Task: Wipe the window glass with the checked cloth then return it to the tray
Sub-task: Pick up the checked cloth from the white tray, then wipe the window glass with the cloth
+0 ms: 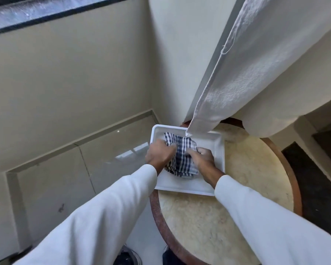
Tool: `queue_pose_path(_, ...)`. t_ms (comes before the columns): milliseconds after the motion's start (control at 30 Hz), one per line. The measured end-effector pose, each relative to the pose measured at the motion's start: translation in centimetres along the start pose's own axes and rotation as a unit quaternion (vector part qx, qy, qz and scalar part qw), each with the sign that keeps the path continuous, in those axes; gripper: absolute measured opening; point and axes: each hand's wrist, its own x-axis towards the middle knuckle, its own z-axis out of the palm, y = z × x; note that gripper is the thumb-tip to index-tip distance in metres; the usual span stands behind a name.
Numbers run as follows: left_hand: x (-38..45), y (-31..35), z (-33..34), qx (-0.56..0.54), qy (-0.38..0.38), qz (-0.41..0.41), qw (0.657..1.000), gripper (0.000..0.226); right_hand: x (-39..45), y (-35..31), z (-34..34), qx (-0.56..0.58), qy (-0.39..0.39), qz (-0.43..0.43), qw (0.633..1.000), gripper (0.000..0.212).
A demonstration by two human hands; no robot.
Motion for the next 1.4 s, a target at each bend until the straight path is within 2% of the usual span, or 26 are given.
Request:
queue_pose_path(33, -0.5, 0.6, -0.9, -0.014, 0.026, -0.008, 1.000, 0.041, -0.5, -1.0, -0.1, 0.052, -0.028, 0.008, 0.998, 0.017)
queue_pose_path(100, -1.6, 2.3, -3.4, -0.058, 0.085, -0.003, 0.995, 0.047, -2.5, -4.1, -0.3, 0.150, -0.082, 0.007, 0.985, 0.009)
queue_pose_path(167, -2.4, 4.7, -7.0, -0.116, 0.126, 0.007, 0.985, 0.053, -4.9, -8.3, -0.4, 0.239, -0.140, -0.004, 0.961, 0.020)
queue_pose_path(233, -3.2, 7.4, -11.3, -0.160, 0.152, 0.035, 0.975, 0.058, -7.7, -13.3, -0.2, 0.293, -0.178, -0.013, 0.939, 0.031)
queue_pose_path(333, -5.2, 11.8, -19.4, -0.210, 0.176, 0.108, 0.956, 0.067, -12.8, -22.0, -0.6, 0.338, -0.222, -0.038, 0.914, 0.034)
queue_pose_path(433, -8.7, 16.0, -27.8, -0.271, 0.174, 0.195, 0.927, 0.076, -18.4, -30.9, -1.7, 0.344, -0.299, -0.084, 0.886, 0.046)
queue_pose_path(533, -14.3, 20.3, -36.6, -0.329, 0.166, 0.273, 0.889, 0.059, -25.1, -39.8, -3.9, 0.315, -0.364, -0.188, 0.856, 0.041)
queue_pose_path(633, -21.4, 24.2, -45.5, -0.335, 0.219, 0.339, 0.852, 0.047, -32.8, -48.2, -6.0, 0.255, -0.414, -0.288, 0.825, 0.059)
queue_pose_path(733, -27.0, 26.9, -53.2, -0.321, 0.275, 0.390, 0.818, 0.043, -40.4, -55.0, -6.8, 0.186, -0.453, -0.358, 0.795, 0.054)
queue_pose_path(900, -32.9, 28.3, -62.5, -0.320, 0.343, 0.428, 0.772, 0.039, -48.6, -63.0, -5.0, 0.141, -0.422, -0.435, 0.783, 0.043)
queue_pose_path(967, -33.1, 26.9, -64.6, -0.293, 0.361, 0.429, 0.775, 0.051, -50.4, -64.9, -3.0, 0.143, -0.394, -0.451, 0.788, 0.036)
queue_pose_path(1067, -31.6, 22.8, -68.1, -0.164, 0.430, 0.409, 0.788, 0.065, -51.4, -67.4, 0.3, 0.172, -0.335, -0.472, 0.797, 0.030)
queue_pose_path(1133, -30.3, 19.1, -72.0, -0.067, 0.526, 0.399, 0.748, 0.062, -52.1, -68.6, 2.8, 0.219, -0.325, -0.458, 0.798, 0.027)
queue_pose_path(1200, -29.0, 15.3, -76.8, 0.070, 0.628, 0.384, 0.674, 0.040, -52.5, -69.4, 5.4, 0.263, -0.280, -0.456, 0.803, 0.023)
queue_pose_path(1233, -28.5, 13.6, -79.3, 0.138, 0.667, 0.358, 0.639, 0.038, -52.6, -69.6, 6.8, 0.274, -0.248, -0.466, 0.804, 0.020)
queue_pose_path(1267, -28.3, 12.2, -81.5, 0.181, 0.685, 0.328, 0.625, 0.042, -52.9, -69.7, 8.1, 0.283, -0.218, -0.481, 0.801, 0.017)
queue_pose_path(1333, -28.8, 11.0, -85.9, 0.195, 0.703, 0.299, 0.615, 0.056, -54.2, -70.0, 10.4, 0.301, -0.167, -0.519, 0.783, 0.010)
queue_pose_path(1367, -29.4, 11.0, -88.0, 0.196, 0.715, 0.298, 0.602, 0.061, -55.2, -70.4, 11.3, 0.308, -0.126, -0.546, 0.769, 0.006)
queue_pose_path(1400, -30.0, 11.4, -90.2, 0.198, 0.725, 0.300, 0.588, 0.065, -56.3, -71.2, 12.1, 0.319, -0.063, -0.590, 0.739, 0.010)
